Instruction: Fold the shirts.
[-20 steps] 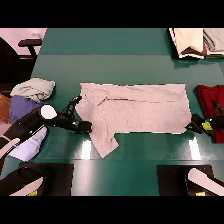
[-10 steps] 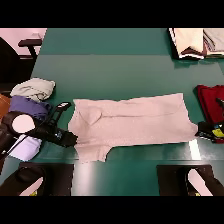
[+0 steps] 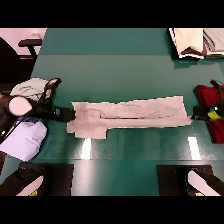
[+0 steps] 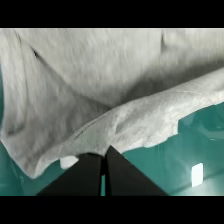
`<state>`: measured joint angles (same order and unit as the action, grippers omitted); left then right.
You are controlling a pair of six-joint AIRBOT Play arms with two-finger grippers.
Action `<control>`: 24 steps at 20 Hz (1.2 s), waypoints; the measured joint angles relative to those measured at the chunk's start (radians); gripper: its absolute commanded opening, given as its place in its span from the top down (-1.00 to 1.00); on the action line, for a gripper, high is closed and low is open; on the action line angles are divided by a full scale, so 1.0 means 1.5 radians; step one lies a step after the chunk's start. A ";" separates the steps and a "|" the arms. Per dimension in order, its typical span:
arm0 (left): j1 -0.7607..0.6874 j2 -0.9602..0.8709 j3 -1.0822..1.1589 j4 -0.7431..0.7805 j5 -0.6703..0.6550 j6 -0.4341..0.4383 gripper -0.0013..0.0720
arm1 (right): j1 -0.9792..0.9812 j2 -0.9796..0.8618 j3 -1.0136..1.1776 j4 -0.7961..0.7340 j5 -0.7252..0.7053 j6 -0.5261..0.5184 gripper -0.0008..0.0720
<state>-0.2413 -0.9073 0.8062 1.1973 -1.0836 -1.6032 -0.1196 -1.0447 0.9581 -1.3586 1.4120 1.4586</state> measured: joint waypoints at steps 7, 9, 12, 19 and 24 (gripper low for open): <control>0.016 -0.198 0.111 0.001 0.103 0.043 0.89 | 0.050 -0.227 0.203 0.014 -0.027 0.006 0.91; 0.016 -0.222 0.127 0.001 0.124 0.047 -0.48 | 0.046 -0.273 0.241 0.039 -0.031 0.003 0.04; 0.017 -0.238 0.148 0.001 0.132 0.047 -0.79 | 0.026 -0.319 0.283 0.106 -0.034 -0.026 -0.17; 0.016 -0.247 0.208 -0.012 0.062 0.045 0.90 | -0.103 -0.317 0.244 0.184 -0.003 -0.127 -0.83; 0.016 -0.251 0.216 -0.071 0.056 0.050 0.90 | -0.202 -0.340 0.153 0.224 0.014 -0.209 -0.83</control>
<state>-0.2180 -1.2831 1.1309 1.0912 -0.9997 -1.5284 -0.4221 -1.5551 1.1873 -1.0233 1.4334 1.1458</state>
